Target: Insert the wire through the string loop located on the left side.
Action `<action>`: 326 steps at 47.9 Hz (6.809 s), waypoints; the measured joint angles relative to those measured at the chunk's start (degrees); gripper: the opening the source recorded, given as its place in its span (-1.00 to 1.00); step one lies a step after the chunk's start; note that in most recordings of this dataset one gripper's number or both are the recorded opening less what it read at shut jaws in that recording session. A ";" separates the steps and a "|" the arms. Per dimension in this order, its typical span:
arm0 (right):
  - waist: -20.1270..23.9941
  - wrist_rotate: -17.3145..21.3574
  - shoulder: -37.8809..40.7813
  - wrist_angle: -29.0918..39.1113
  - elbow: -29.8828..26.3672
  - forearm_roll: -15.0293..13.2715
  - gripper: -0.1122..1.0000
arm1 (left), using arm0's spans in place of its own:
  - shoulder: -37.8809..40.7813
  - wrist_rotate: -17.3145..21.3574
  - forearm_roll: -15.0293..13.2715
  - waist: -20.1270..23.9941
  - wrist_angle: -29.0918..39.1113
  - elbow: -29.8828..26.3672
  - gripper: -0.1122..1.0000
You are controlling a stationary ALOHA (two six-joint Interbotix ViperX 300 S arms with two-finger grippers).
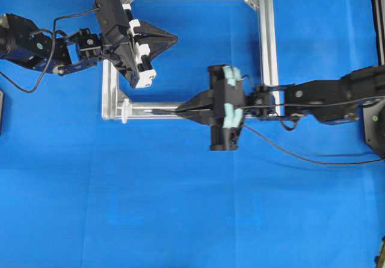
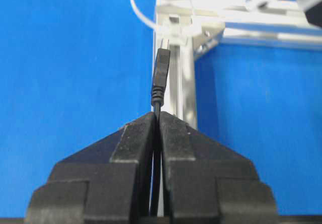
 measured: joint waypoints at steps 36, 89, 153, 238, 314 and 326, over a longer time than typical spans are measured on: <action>-0.09 -0.44 4.13 0.00 -5.45 0.00 -0.80 | 0.00 0.00 0.00 0.00 -0.09 0.00 -0.80; -0.18 -0.44 4.04 0.00 -5.54 0.00 -0.80 | 0.00 0.00 0.00 0.00 0.00 0.00 -0.80; -0.26 -0.53 13.45 0.00 -17.84 0.00 -0.80 | 0.00 0.00 0.00 0.00 -0.09 0.00 -0.80; -0.35 -0.53 13.54 0.09 -18.11 0.00 -0.80 | -27.77 0.00 1.14 -14.85 1.67 28.13 -0.80; -0.79 -0.53 13.54 0.26 -18.11 0.00 -0.80 | -17.75 -0.18 1.14 -16.26 6.94 23.99 0.75; -0.79 -0.53 13.54 0.26 -18.11 0.00 -0.80 | -17.75 -0.18 1.05 -16.35 6.94 23.91 0.71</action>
